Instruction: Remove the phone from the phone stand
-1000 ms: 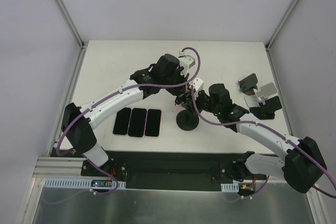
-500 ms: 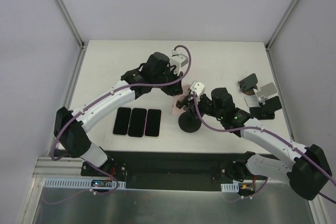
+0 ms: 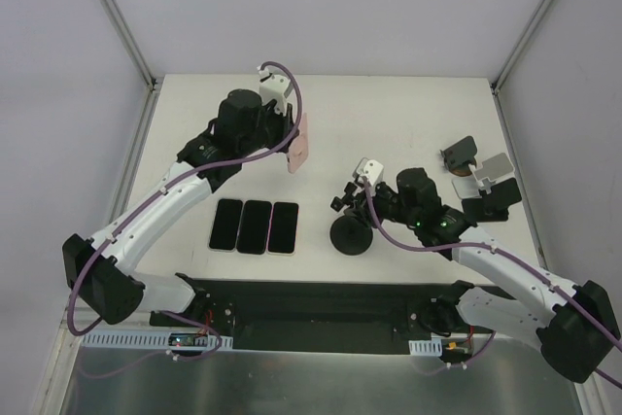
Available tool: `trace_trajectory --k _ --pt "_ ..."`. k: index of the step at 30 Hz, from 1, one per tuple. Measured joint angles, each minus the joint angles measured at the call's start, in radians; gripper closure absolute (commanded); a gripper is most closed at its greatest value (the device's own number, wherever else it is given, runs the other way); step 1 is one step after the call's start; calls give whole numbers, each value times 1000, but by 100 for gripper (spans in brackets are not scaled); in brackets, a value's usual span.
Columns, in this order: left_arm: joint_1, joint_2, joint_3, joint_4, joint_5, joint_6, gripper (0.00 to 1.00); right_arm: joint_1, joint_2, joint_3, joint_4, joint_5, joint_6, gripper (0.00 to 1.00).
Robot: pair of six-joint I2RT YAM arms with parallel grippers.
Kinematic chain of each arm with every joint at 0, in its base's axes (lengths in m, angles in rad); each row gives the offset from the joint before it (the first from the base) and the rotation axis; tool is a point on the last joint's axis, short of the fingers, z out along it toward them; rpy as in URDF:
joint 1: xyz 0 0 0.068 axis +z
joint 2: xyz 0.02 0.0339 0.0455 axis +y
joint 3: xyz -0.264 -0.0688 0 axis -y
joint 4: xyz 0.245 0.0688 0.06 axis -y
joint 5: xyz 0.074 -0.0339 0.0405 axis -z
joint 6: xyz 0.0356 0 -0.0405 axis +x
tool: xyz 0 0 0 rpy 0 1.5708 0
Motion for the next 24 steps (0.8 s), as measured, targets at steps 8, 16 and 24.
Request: trace_trajectory --k 8,16,24 --pt "-4 -105 -114 -6 -38 4 100 -82 -16 -5 -2 96 41 99" --pt "-4 -265 -251 -16 -80 5 100 -272 79 77 -9 232 71 99" --pt "-4 -412 -362 -32 -111 -6 100 -469 379 278 96 307 93 99"
